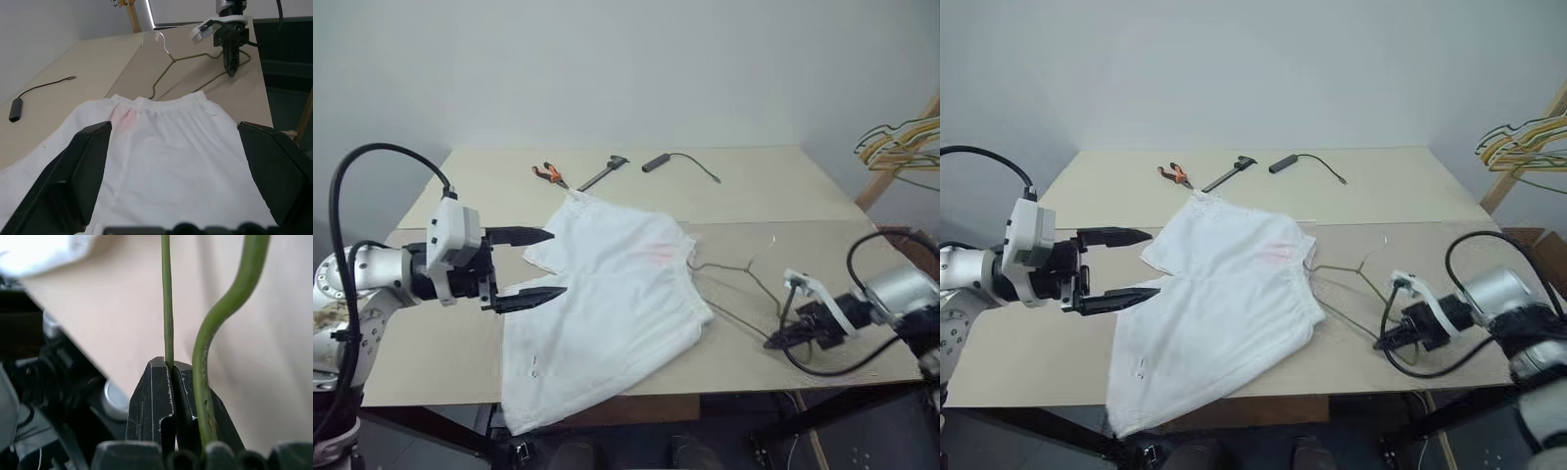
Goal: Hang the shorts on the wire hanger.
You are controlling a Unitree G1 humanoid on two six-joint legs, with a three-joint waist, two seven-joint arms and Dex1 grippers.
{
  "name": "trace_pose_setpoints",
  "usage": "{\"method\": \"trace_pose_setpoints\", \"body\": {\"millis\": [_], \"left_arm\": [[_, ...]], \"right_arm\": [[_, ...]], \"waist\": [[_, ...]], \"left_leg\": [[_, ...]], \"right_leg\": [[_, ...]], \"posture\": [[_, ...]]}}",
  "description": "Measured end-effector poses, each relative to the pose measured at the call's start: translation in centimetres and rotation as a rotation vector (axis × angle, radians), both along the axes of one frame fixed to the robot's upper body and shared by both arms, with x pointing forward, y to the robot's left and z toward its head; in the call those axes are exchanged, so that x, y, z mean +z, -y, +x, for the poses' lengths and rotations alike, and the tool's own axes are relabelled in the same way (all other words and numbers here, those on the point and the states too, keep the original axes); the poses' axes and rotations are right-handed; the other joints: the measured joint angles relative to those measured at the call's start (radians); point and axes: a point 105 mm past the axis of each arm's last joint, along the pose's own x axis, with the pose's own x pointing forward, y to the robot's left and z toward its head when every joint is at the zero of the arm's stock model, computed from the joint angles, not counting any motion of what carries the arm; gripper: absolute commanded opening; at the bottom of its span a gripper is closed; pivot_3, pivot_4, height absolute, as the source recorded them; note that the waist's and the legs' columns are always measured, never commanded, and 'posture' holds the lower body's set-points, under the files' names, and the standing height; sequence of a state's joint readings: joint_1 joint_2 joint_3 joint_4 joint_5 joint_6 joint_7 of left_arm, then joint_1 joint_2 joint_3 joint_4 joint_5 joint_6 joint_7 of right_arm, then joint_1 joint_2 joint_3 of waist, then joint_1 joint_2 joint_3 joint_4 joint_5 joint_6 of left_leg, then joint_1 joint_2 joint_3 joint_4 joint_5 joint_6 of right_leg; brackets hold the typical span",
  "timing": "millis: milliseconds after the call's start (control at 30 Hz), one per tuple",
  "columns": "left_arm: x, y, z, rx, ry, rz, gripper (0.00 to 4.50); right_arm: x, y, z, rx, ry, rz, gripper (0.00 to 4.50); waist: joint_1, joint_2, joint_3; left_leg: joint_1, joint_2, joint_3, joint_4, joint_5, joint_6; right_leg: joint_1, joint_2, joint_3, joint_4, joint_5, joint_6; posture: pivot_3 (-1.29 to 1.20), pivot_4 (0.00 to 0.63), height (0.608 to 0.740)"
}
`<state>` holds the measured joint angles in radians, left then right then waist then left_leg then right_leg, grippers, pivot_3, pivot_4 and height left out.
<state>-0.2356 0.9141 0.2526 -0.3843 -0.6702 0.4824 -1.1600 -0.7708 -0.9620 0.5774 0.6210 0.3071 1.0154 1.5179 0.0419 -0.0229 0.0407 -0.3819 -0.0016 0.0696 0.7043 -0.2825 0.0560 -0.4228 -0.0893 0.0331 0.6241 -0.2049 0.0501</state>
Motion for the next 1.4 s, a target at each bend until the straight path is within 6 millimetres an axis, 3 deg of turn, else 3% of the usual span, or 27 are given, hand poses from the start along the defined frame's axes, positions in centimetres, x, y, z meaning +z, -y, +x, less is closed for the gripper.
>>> {"method": "trace_pose_setpoints", "body": {"millis": [200, 333, 533, 733, 933, 1100, 1233, 1400], "left_arm": [[0.0, 0.0, 0.0, 0.000, 0.001, 0.002, 4.48], [-0.1, -0.1, -0.1, 0.005, -0.003, 0.005, 4.48], [-0.1, 0.0, -0.2, 0.000, -0.001, 0.007, 4.48], [-0.3, 0.5, -0.2, -0.025, -0.009, 0.005, 4.48], [-0.1, 0.6, 0.1, -0.037, -0.005, 0.004, 4.48], [-0.1, 0.7, 0.0, -0.046, -0.007, 0.007, 4.48], [-0.1, 0.7, 0.0, -0.047, -0.007, 0.008, 4.48], [-0.1, 0.7, 0.0, -0.046, -0.009, 0.008, 4.48]], "right_arm": [[0.3, -0.6, -0.2, 0.045, 0.003, 0.032, 0.00], [1.6, 1.2, -2.0, 0.074, 0.012, -0.003, 0.00], [3.4, 1.0, -4.4, 0.164, 0.009, 0.013, 0.00], [1.1, 1.3, -2.3, 0.066, 0.002, -0.011, 0.00], [1.0, 1.7, -0.2, -0.017, 0.038, -0.039, 0.00], [1.5, 0.9, -0.2, 0.024, 0.042, 0.002, 0.00], [2.7, 1.7, -0.6, 0.026, 0.069, -0.007, 0.00], [2.2, 2.7, -0.3, -0.012, 0.059, -0.045, 0.00]], "waist": [[0.011, 0.001, 0.000], [0.022, 0.001, 0.001], [0.017, 0.002, 0.001], [-0.003, 0.002, 0.000], [-0.003, 0.002, 0.001], [-0.001, 0.002, 0.001], [0.000, 0.002, 0.001], [-0.006, 0.002, 0.001]], "left_leg": [[-0.004, 0.000, -0.002, 0.000, 0.000, 0.000], [-0.004, 0.000, -0.003, 0.000, 0.000, 0.000], [-0.002, 0.002, -0.003, 0.000, 0.000, 0.000], [-0.002, 0.000, -0.002, 0.000, 0.000, 0.000], [-0.002, 0.000, -0.003, 0.000, 0.000, 0.000], [-0.003, 0.000, -0.003, 0.000, 0.000, 0.000], [-0.003, 0.000, -0.004, 0.000, 0.000, 0.000], [-0.002, 0.000, -0.003, 0.000, 0.000, 0.000]], "right_leg": [[-0.002, -0.001, -0.003, 0.000, 0.000, 0.000], [-0.001, -0.002, -0.005, -0.001, 0.000, 0.000], [0.000, -0.001, -0.005, 0.000, -0.001, -0.001], [0.000, -0.001, -0.005, -0.001, -0.001, -0.001], [0.000, -0.001, -0.005, -0.001, -0.001, -0.001], [0.000, -0.001, -0.005, 0.000, -0.001, -0.001], [0.000, -0.001, -0.005, -0.001, -0.001, -0.001], [0.000, -0.001, -0.005, -0.001, -0.001, -0.001]], "posture": [[0.15, 0.000, 0.740], [0.14, 0.000, 0.740], [0.11, 0.000, 0.740], [0.09, 0.000, 0.740], [0.10, 0.000, 0.740], [0.11, 0.000, 0.740], [0.11, 0.000, 0.740], [0.10, 0.000, 0.740]]}}
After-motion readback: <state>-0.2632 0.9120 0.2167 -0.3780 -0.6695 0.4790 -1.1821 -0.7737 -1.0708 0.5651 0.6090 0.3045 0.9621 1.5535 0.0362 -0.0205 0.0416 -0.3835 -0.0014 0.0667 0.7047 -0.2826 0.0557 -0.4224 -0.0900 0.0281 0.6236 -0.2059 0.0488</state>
